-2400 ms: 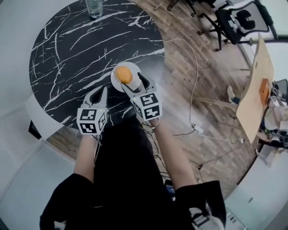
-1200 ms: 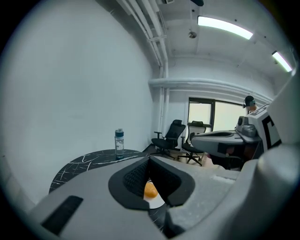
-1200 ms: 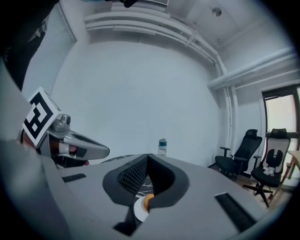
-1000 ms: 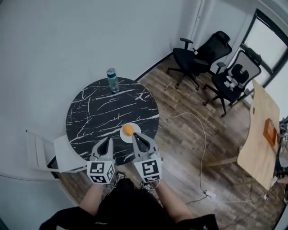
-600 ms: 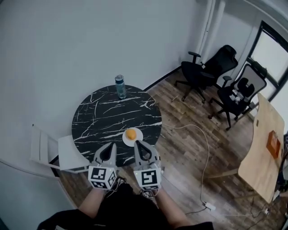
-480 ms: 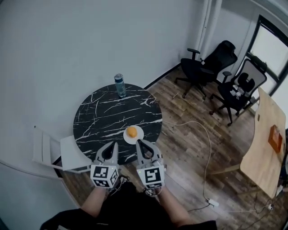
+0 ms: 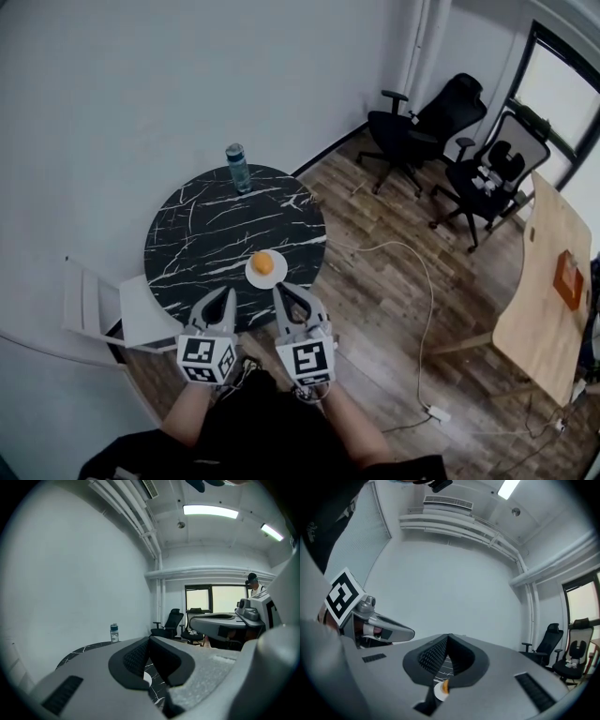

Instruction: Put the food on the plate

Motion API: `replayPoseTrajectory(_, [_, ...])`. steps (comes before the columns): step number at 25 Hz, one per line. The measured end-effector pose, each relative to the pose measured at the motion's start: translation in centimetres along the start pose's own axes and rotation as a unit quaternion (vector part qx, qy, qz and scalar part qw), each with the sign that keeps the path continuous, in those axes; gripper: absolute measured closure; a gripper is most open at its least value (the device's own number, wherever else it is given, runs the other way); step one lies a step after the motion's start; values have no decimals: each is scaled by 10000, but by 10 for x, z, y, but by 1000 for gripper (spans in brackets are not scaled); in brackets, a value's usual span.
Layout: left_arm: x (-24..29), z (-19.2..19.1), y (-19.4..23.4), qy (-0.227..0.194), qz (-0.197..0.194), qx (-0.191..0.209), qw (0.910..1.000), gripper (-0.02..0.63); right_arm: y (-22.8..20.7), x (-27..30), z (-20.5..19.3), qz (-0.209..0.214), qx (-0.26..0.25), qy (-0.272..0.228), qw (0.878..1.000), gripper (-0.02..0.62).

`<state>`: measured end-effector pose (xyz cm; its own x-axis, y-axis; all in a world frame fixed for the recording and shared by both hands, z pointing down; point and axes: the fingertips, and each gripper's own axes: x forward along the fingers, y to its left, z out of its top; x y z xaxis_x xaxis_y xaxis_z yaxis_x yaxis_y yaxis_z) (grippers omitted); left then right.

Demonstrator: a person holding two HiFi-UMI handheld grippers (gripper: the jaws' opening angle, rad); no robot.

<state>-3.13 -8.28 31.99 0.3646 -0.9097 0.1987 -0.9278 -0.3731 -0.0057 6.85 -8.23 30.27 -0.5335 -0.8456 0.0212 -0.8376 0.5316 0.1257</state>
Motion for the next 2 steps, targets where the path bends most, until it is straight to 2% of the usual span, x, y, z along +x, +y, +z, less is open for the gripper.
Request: replayPoseTrajectory(2, [-1, 3, -1, -9, 10, 16, 10000, 606, 4, -1, 1, 77, 45, -35, 10000, 598])
